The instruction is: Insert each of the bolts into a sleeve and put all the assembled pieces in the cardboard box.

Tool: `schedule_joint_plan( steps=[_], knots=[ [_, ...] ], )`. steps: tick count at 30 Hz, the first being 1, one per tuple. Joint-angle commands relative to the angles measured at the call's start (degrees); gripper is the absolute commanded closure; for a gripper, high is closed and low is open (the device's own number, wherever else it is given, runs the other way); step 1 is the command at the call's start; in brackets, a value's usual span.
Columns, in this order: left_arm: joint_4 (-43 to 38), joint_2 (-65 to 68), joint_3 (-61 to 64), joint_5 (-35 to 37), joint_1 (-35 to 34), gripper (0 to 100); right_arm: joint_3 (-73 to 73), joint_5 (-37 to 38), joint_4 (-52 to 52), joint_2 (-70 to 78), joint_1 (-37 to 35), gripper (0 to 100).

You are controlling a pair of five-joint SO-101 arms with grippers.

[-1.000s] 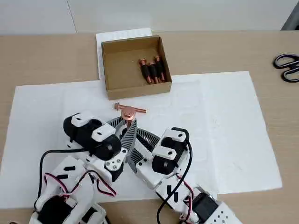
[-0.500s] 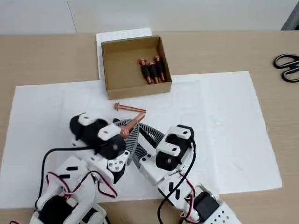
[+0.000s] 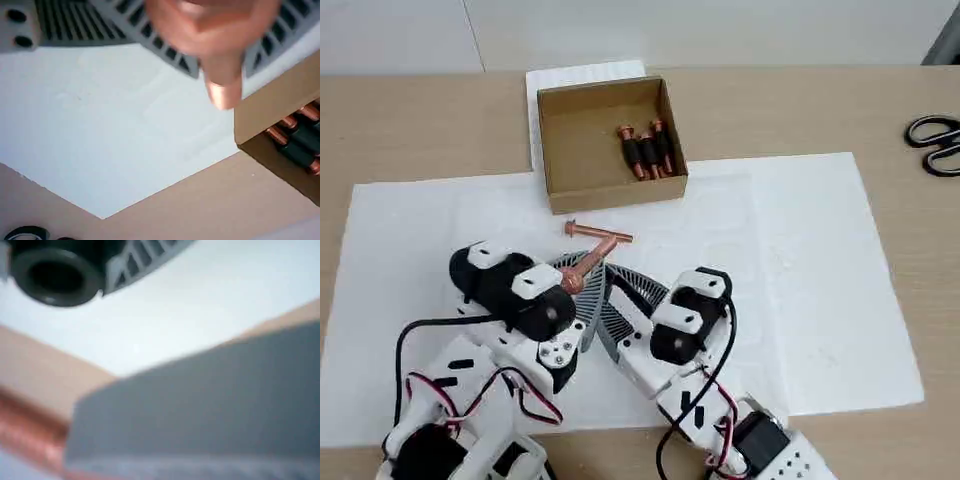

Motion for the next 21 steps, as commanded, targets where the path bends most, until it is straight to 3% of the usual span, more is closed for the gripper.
schedule_joint_plan(
  steps=[1, 8, 15, 21],
  knots=[
    [0.70, -0.35, -2.95, 0.44, 0.09, 99, 0.00, 1.93, 0.92, -0.84, 2.33, 99.5],
    [6.07, -0.09, -7.96, 1.85, -0.09, 99, 0.79, 5.01, 4.26, -0.40, 8.84, 99.5],
    [15.74, 0.00, -10.77, 6.95, -0.26, 99, 0.79, 4.66, 6.55, -0.84, 8.04, 99.5],
    [18.99, 0.00, -7.60, 8.62, -0.35, 99, 0.79, 4.75, 6.90, -0.84, 6.99, 99.5]
  ],
)
